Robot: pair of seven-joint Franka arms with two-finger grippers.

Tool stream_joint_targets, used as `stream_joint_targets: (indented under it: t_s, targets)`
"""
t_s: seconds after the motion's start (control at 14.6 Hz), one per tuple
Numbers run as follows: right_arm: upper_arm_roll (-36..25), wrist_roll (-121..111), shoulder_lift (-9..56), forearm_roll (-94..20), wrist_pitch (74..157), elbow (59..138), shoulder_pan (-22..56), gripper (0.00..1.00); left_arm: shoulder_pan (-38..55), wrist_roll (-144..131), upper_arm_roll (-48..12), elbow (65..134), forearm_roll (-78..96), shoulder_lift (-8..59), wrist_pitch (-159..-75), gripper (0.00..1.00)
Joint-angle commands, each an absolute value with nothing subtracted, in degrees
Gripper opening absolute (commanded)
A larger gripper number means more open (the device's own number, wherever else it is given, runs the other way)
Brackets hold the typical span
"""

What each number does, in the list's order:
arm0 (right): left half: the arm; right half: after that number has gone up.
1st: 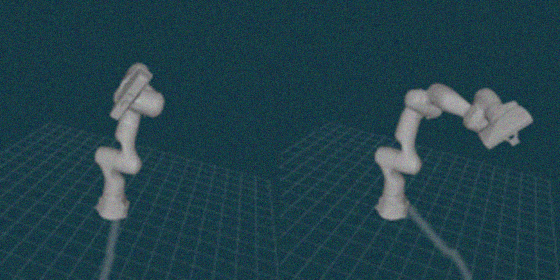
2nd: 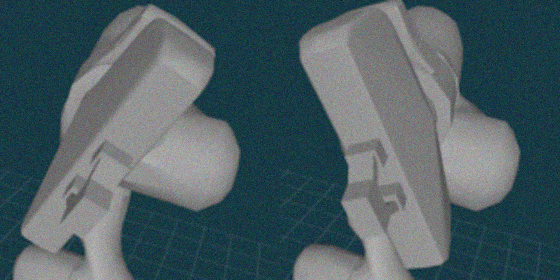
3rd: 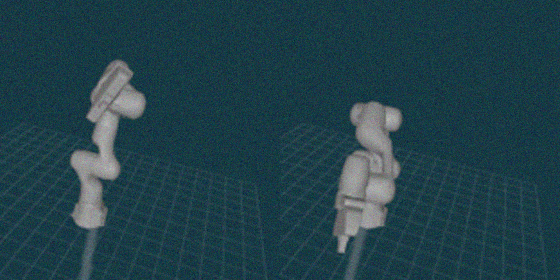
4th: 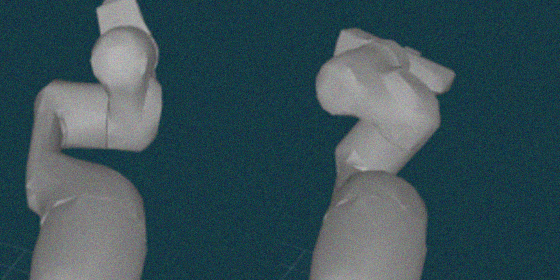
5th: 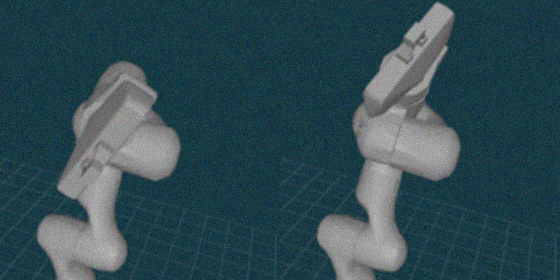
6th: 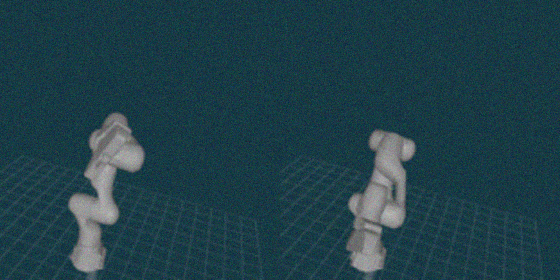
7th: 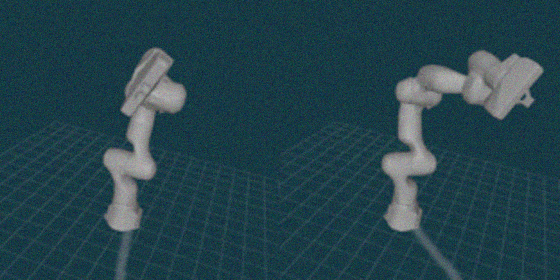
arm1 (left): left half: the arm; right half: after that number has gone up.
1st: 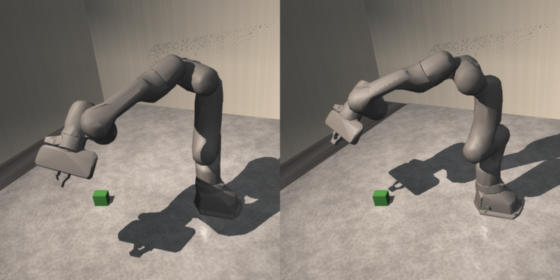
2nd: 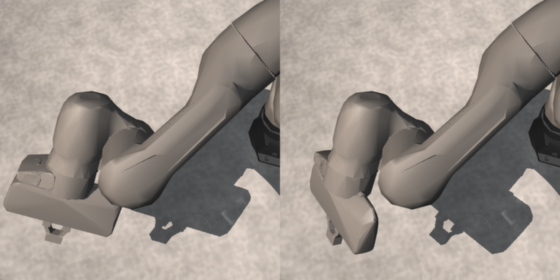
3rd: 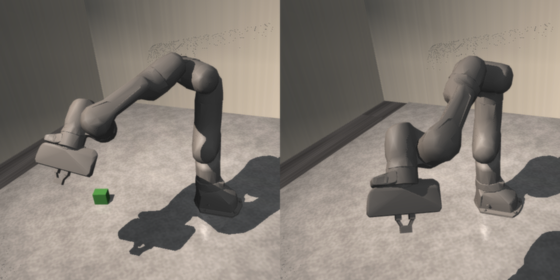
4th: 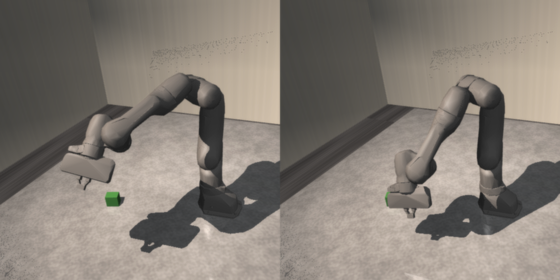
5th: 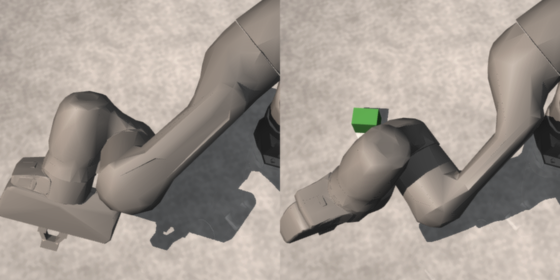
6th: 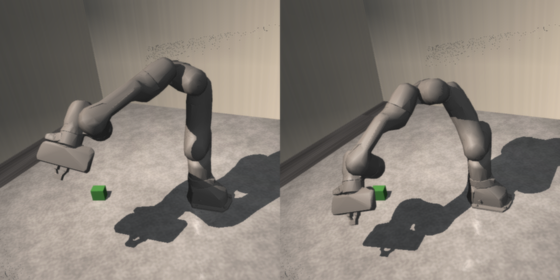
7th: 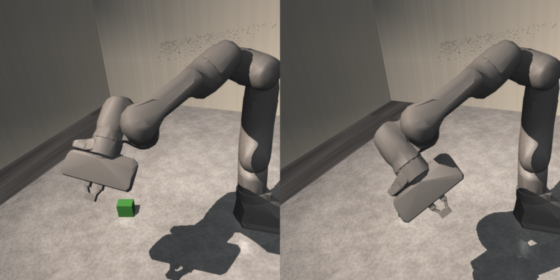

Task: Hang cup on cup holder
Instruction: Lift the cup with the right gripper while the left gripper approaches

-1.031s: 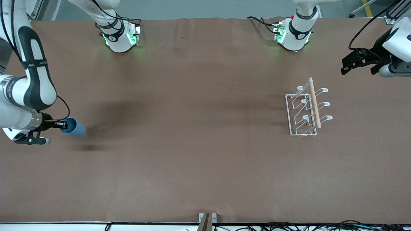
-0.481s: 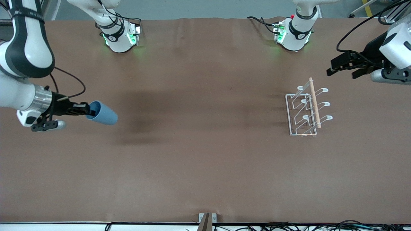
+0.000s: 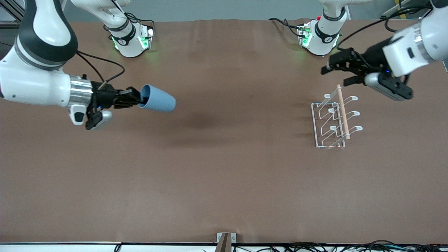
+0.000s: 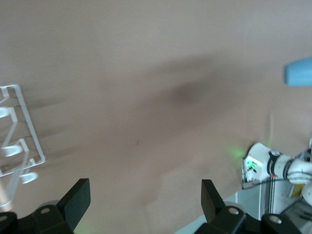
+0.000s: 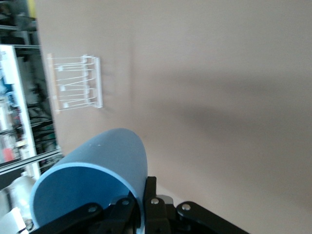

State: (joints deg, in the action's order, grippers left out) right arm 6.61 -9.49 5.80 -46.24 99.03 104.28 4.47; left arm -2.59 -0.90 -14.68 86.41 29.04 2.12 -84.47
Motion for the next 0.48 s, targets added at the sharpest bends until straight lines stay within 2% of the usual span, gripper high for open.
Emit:
stream_joint_targets:
  t_s: [0.0,0.41]
  targets:
    - [6.15,-9.67,4.83,-54.37,99.14,105.47,8.51,0.0,-2.55,0.09,-18.79,82.02,30.06,1.67,-83.5,1.0]
    - [6.15,-9.75,5.62,-66.6,99.06,104.24,13.09,0.0,-2.11,5.01,-26.09,79.72,30.15,1.76,-86.56,1.0]
